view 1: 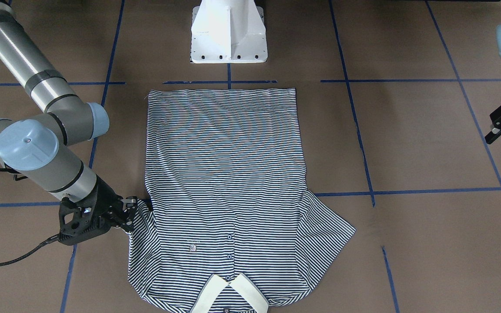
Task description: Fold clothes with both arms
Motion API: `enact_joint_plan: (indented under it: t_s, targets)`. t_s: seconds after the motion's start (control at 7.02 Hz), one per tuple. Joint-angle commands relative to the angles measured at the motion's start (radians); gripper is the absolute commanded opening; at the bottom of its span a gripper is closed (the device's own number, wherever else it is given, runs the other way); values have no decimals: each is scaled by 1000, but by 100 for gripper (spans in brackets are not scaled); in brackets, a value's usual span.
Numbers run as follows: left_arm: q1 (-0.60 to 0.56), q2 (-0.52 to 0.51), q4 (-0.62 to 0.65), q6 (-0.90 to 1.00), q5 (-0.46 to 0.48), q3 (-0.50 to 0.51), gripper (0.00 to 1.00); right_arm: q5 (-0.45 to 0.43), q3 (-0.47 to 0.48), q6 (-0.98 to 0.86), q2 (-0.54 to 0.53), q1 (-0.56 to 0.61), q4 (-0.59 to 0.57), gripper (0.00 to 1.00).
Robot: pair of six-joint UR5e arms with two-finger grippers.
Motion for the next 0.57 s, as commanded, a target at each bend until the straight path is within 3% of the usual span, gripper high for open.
enact_joint_plan:
  t_s: [0.0,0.29,0.43]
  targets:
    - [0,2,-1,0,0,0,100,-34,-48,0,112,-47,-45,0]
    - [0,-1,0,-2,2,6,100,-149,-288,0,306,-96,-49,0]
    - [0,-2,-1,-2,2,5,100,-174,-363,0,345,-102,-47,0]
